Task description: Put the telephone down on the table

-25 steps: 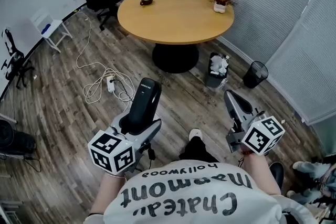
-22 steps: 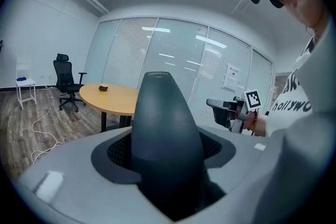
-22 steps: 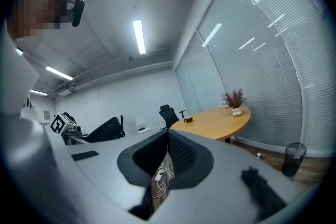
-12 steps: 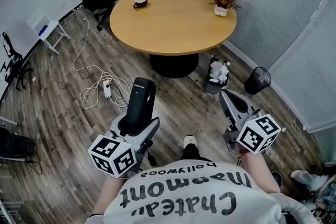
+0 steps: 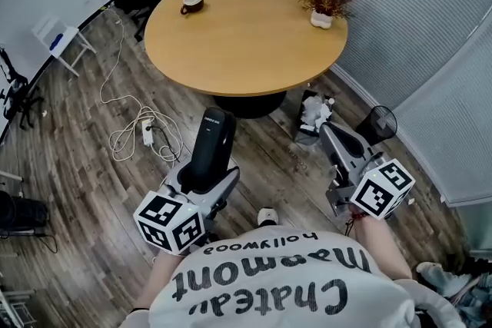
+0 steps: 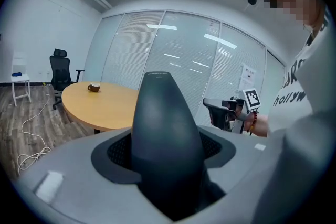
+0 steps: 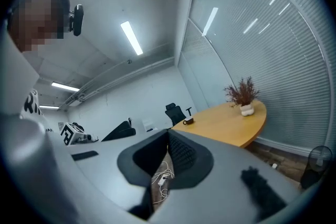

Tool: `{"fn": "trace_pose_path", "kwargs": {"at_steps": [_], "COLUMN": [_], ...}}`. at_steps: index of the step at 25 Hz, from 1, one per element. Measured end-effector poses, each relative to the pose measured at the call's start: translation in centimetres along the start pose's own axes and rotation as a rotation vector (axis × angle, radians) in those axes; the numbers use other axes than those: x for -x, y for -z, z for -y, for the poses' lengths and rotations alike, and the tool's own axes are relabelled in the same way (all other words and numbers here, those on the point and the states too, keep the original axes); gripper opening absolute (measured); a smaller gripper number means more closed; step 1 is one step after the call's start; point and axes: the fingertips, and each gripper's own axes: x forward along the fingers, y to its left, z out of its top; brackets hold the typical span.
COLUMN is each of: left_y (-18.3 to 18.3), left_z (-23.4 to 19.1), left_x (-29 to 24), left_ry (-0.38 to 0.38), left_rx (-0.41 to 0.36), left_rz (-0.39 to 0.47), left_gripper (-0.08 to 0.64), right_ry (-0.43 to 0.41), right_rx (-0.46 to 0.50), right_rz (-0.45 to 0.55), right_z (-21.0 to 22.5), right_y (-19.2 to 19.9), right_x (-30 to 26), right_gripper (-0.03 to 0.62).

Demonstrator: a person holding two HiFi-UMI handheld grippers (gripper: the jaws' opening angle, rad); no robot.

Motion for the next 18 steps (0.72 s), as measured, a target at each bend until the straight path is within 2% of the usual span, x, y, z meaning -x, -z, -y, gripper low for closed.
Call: {"fn": "trace_pose_path", "kwargs": {"at_steps": [8,14,18], "left_y": [-0.9,-1.0,-0.7], "left_z": [0.0,-0.1,-0.5], "left_x": [-5.1,-6.6,-7.3], "left_ry": [-0.008,-0.021,-0.041], "left_rx": [0.001,0.024,0.029], "left_rz": [0.004,-0.008,-0.024], "left_gripper": [0.32,0.319,0.319], "right_ry": [-0.061,-0.266,-0.242], "right_rx": [0.014,-0.003,0.039], "right_rz": [-0.066,0.027,-0.032], "right_z": [3.2,1.1,1.4], "right_y": [0.9,0.3,2.0], "right_x": [-2.7,-2.6,-2.3], "right_gripper": [0.015,0.015,0.015]}}
